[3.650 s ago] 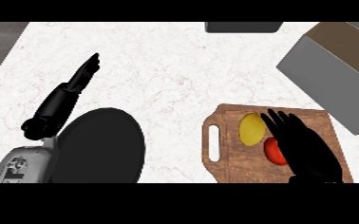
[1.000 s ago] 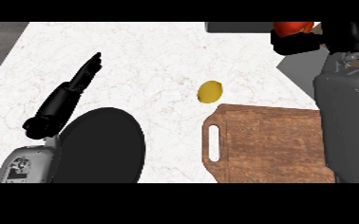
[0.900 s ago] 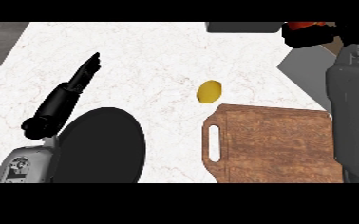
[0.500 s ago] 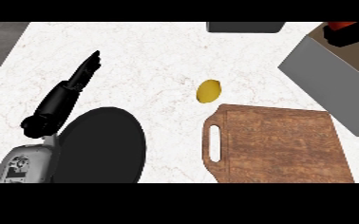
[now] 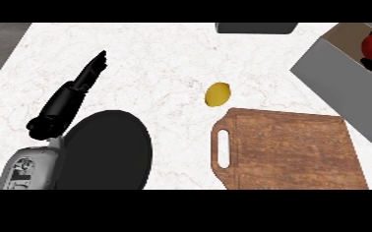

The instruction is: Pick the tomato from the cutting board and place it in the cardboard box

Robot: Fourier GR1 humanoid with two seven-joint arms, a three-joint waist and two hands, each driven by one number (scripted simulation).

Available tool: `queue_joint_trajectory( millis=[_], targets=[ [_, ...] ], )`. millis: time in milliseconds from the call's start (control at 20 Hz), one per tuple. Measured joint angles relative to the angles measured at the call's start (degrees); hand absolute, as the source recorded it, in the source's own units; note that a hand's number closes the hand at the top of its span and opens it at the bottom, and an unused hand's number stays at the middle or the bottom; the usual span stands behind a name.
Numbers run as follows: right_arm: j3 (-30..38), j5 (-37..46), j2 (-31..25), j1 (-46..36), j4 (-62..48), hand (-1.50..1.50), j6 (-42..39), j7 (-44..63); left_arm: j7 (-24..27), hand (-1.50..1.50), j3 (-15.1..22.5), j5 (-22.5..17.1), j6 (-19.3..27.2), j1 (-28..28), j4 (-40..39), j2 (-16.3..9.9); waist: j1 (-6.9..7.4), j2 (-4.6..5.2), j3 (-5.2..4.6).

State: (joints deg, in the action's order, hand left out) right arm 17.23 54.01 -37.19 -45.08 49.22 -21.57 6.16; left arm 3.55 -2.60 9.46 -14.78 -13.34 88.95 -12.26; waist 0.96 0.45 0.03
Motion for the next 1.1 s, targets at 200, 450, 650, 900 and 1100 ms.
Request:
queue_joint_trajectory(
  millis=[200, 450, 650, 900, 1100],
  targets=[
    [-0.33, 0.16, -3.53, -0.32, -7.48, -1.5, -3.4, -4.92, 0.08, 0.0, 0.15, -0.2, -0.59, 0.84, 0.69, -0.02, 0.17, -0.04, 0.0],
    [-0.33, -1.57, -5.51, -1.34, -12.49, -1.5, -5.87, -14.24, -0.82, 0.0, -0.16, -0.21, -0.37, -0.97, 0.04, 0.32, 0.07, -0.07, 0.02],
    [5.23, -7.38, -4.74, -2.41, -13.26, -1.5, -3.39, -19.7, -0.44, 0.0, -0.7, -0.43, -0.79, -0.04, 0.5, -0.31, -0.25, -0.23, 0.07],
    [19.39, -20.44, -2.04, -6.53, -16.47, -1.5, -0.61, -18.81, -0.15, 0.0, -0.45, 0.05, -0.11, 0.35, 0.21, 0.3, -0.63, -0.32, 0.15],
    [28.08, -27.64, -3.22, -8.22, -20.43, -1.5, 1.68, -15.47, 0.1, 0.0, -0.95, -0.29, -0.52, 0.32, 0.2, -0.21, -0.3, -0.13, 0.11]
  ],
)
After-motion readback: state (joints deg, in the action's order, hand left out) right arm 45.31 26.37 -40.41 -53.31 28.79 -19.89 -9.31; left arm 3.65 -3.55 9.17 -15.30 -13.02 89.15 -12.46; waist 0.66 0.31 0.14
